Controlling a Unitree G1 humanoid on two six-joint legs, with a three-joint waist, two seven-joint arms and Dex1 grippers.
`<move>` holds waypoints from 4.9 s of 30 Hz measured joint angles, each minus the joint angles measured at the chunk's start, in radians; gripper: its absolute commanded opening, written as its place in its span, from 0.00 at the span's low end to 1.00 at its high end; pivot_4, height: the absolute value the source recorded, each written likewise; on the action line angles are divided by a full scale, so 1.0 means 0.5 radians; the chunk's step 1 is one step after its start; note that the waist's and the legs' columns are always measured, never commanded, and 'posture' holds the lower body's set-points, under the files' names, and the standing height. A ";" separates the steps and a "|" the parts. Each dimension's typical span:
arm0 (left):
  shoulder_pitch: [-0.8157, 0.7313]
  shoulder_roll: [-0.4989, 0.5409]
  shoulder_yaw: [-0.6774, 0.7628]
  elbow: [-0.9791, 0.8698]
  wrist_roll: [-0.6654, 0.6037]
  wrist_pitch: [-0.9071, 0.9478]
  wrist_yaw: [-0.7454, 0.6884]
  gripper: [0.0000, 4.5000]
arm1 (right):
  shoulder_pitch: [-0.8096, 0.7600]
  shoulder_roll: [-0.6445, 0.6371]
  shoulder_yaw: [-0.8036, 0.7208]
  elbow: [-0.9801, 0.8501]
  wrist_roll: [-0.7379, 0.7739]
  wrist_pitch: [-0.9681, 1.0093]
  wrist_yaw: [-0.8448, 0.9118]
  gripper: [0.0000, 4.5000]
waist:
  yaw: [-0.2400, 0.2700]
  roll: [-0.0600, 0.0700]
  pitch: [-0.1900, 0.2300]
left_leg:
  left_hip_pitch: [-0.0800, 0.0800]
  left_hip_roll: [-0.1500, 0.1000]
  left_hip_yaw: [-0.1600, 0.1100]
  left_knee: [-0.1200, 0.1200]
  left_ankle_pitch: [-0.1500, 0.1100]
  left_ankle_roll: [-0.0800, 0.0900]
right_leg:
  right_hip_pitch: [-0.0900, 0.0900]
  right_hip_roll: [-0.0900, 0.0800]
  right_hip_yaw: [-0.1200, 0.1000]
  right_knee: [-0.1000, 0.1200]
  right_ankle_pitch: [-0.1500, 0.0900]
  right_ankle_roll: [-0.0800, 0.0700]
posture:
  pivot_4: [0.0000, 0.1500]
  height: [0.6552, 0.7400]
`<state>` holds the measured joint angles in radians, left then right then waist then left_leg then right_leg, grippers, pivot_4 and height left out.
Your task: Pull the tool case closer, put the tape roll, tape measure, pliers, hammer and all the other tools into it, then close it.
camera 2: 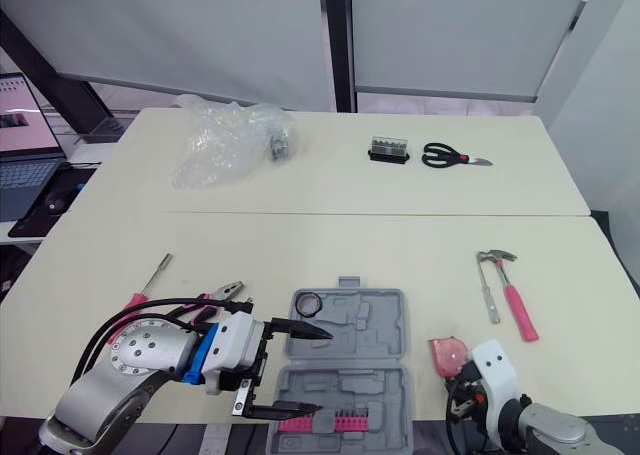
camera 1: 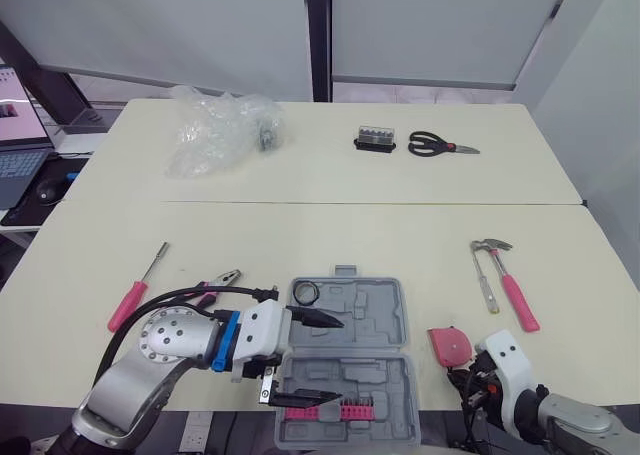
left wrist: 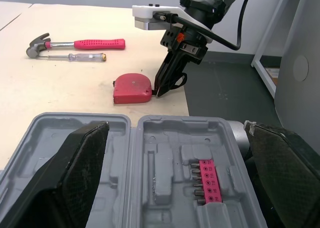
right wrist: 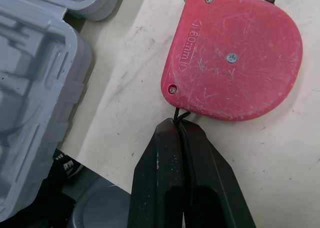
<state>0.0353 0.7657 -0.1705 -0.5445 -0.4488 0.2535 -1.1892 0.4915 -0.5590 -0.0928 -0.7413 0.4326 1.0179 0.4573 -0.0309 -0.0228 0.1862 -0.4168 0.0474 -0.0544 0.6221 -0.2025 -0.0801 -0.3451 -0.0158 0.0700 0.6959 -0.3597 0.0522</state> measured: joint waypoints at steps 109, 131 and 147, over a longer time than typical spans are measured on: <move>-0.164 0.026 0.163 0.376 0.273 -0.144 0.230 1.00 | -2.425 -0.431 1.572 0.932 -1.095 -0.623 1.676 0.70 | 0.001 0.007 0.004 | -0.001 -0.002 -0.004 0.007 0.000 0.000 | 0.002 -0.002 -0.005 0.001 0.003 0.003 | 1.00 1.00; -0.164 -0.052 0.101 0.375 0.336 -0.187 0.275 1.00 | -2.437 -0.188 1.644 1.266 -1.286 -0.714 1.600 0.70 | -0.002 0.007 0.004 | -0.001 -0.002 -0.005 0.007 0.000 0.000 | 0.001 -0.001 -0.004 0.003 0.003 0.002 | 1.00 1.00; -0.172 -0.081 0.101 0.375 0.350 -0.221 0.279 1.00 | -2.476 -0.126 1.548 1.333 -1.292 -0.794 1.562 0.99 | -0.003 0.007 0.004 | -0.001 -0.002 -0.005 0.007 0.000 0.000 | 0.001 -0.001 -0.005 0.003 0.003 0.002 | 1.00 1.00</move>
<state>-0.0505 0.7251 -0.1198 -0.3570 -0.2739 0.1429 -1.0495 -0.7466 -0.6219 0.6812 -0.0750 -0.2135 0.6207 1.2381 -0.0323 -0.0191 0.1882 -0.4172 0.0466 -0.0569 0.6256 -0.2025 -0.0800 -0.3447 -0.0162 0.0676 0.6974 -0.3582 0.0535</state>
